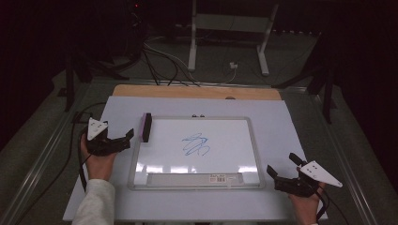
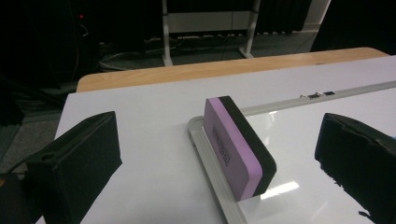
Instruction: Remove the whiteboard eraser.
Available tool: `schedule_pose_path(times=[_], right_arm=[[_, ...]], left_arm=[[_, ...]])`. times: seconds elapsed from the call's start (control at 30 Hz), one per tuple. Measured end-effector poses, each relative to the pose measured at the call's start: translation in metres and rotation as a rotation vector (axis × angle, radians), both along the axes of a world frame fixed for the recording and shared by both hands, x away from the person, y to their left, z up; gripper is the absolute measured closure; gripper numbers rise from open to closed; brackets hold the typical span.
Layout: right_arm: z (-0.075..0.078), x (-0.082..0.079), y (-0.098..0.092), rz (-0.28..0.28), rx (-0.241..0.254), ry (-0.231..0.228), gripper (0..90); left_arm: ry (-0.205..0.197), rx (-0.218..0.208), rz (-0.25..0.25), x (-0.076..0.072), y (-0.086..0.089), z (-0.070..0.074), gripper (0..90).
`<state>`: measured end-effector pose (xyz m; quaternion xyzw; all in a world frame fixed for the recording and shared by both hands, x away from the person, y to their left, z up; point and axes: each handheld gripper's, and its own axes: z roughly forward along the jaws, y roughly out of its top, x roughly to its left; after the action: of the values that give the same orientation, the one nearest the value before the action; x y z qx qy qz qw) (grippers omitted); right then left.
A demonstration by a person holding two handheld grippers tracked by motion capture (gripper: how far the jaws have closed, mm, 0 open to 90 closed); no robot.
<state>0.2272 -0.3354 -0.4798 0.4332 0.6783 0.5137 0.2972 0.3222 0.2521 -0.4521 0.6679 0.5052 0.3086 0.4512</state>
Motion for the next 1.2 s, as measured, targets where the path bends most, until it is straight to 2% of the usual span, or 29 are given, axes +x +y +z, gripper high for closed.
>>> schedule_pose_path(times=[0.27,0.57,0.97,1.2], right_arm=[[0.0,0.0,0.0,0.001,-0.001,0.0,0.8],[0.0,0.0,0.0,0.003,-0.003,0.0,0.8],[0.0,0.001,0.0,0.007,-0.002,0.002,0.8],[-0.001,0.001,0.001,0.012,-0.004,0.005,0.8]], left_arm=[[0.024,-0.01,0.005,0.014,-0.004,-0.004,1.3],[0.051,-0.002,0.006,0.031,-0.011,-0.009,1.3],[0.08,-0.015,0.007,0.043,-0.015,-0.015,1.3],[0.099,-0.031,0.027,0.049,-0.014,-0.02,1.3]])
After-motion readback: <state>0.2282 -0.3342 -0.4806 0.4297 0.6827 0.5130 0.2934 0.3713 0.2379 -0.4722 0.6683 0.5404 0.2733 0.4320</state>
